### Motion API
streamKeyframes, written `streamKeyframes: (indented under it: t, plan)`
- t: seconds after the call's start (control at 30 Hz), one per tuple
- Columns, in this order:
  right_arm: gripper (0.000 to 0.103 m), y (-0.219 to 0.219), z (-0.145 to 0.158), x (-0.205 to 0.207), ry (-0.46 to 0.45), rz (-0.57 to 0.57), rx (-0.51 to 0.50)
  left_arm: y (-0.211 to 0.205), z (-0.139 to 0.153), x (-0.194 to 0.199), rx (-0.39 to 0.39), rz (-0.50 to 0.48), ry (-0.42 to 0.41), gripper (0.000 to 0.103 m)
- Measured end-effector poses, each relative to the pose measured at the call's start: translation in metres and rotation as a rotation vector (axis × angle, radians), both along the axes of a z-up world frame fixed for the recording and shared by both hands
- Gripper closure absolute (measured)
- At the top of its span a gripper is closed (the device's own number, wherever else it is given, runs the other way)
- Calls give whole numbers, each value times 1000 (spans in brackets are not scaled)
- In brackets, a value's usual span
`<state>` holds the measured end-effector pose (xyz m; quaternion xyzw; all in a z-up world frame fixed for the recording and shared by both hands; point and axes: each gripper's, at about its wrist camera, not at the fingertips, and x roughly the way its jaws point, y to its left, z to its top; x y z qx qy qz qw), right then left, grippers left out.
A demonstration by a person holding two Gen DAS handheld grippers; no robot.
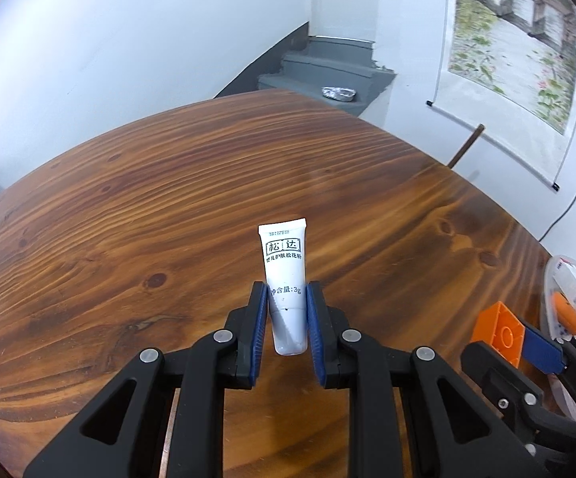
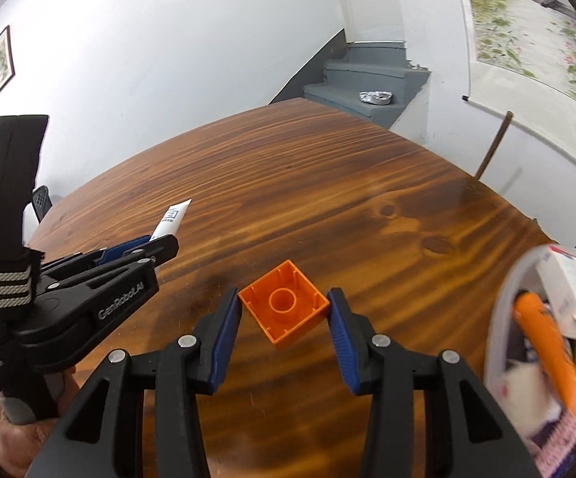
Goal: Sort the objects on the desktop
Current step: 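Carry the white tube and orange block into the bowl and release them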
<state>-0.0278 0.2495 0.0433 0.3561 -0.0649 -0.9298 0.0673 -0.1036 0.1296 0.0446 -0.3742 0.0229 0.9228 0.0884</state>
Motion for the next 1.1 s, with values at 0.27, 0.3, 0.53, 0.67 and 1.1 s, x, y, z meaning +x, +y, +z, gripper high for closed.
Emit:
streamKeyframes:
  t: [0.27, 0.3, 0.53, 0.67, 1.1]
  plan:
    - [55, 26, 14, 34, 38, -68, -2, 14, 14, 18, 20, -68, 28, 81]
    - [55, 30, 15, 38, 41, -79, 0, 18, 16, 21, 23, -78, 31, 81]
    - [55, 62, 24, 67, 70, -167, 5, 46, 26, 47, 23, -181, 56, 81]
    - [55, 86, 31, 82, 91, -225, 5, 60, 31, 62, 26, -235, 63, 81]
    - [55, 161, 23, 123, 96, -395, 16, 95, 50, 106, 159, -423, 33, 81]
